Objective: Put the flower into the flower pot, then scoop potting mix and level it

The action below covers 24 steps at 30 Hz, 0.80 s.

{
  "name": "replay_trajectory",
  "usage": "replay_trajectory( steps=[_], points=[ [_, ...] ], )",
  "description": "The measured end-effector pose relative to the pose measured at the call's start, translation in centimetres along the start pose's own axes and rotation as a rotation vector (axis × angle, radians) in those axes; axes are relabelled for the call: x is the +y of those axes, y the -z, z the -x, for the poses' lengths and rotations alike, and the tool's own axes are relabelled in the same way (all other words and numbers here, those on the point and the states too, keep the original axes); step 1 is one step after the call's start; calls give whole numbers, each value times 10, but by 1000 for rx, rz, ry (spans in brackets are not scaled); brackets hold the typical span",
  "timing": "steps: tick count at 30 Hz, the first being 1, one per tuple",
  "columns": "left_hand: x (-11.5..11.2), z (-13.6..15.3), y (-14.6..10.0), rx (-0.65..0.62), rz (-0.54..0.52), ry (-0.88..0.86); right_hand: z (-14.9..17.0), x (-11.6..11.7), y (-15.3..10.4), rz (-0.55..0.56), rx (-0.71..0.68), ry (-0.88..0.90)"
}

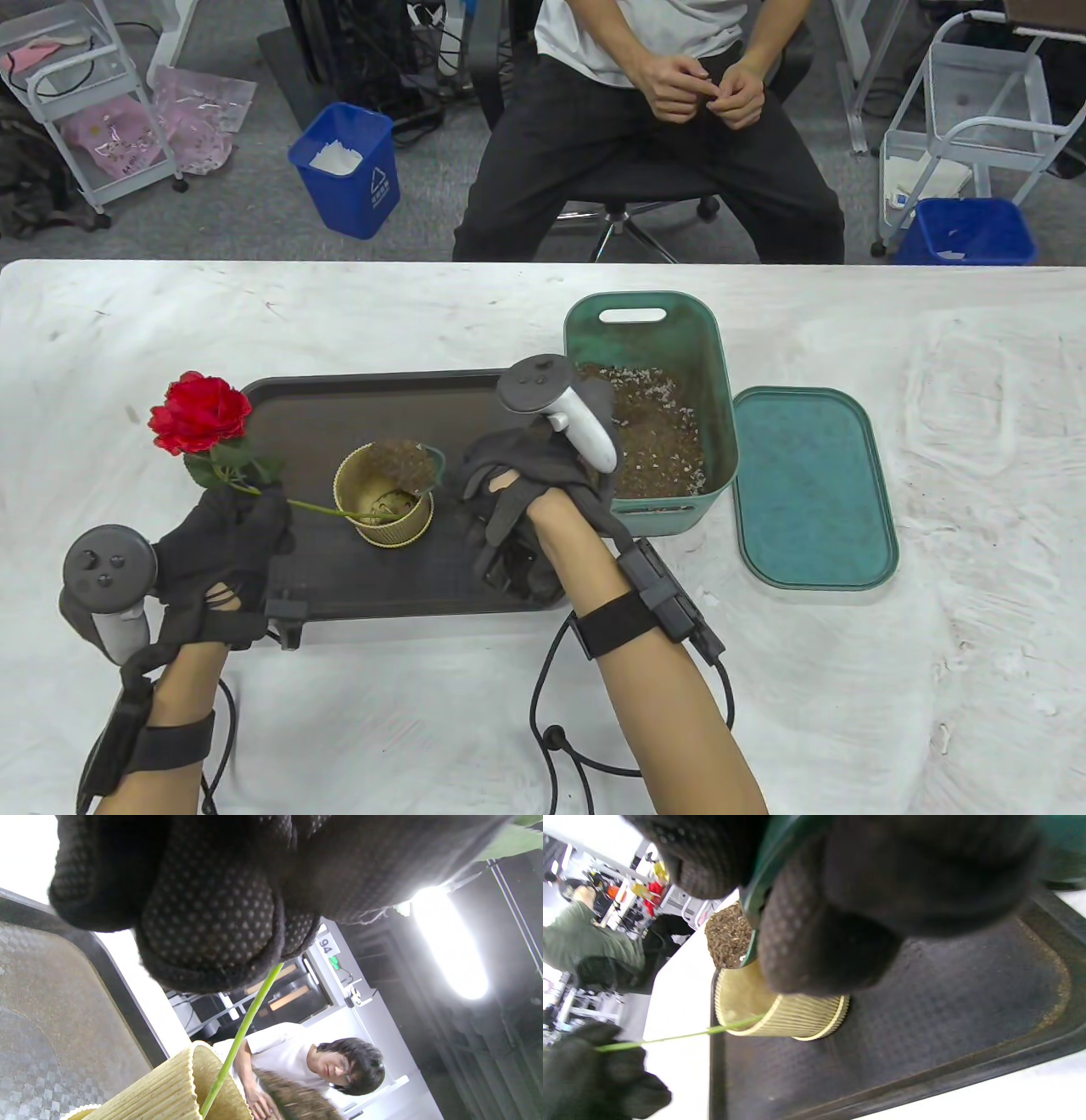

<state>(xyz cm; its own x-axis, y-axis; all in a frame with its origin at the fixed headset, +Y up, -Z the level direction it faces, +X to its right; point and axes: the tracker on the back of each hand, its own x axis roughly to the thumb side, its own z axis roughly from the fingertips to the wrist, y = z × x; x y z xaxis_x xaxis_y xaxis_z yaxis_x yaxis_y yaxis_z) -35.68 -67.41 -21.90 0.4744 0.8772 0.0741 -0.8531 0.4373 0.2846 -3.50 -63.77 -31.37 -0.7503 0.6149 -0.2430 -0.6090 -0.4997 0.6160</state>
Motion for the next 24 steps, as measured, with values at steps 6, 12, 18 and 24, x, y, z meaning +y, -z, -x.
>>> replay_trajectory(
  steps=[6,12,18,24],
  points=[
    [1,0,0,0,-4,2,-21,18,7,64,3,-160],
    [1,1,-1,-8,-4,9,-44,36,0,222,-23,-407],
    [0,1,-1,-14,-3,11,-62,48,-12,342,-49,-619],
    [0,1,-2,-18,-2,14,-71,49,-23,399,-67,-702]
  ],
)
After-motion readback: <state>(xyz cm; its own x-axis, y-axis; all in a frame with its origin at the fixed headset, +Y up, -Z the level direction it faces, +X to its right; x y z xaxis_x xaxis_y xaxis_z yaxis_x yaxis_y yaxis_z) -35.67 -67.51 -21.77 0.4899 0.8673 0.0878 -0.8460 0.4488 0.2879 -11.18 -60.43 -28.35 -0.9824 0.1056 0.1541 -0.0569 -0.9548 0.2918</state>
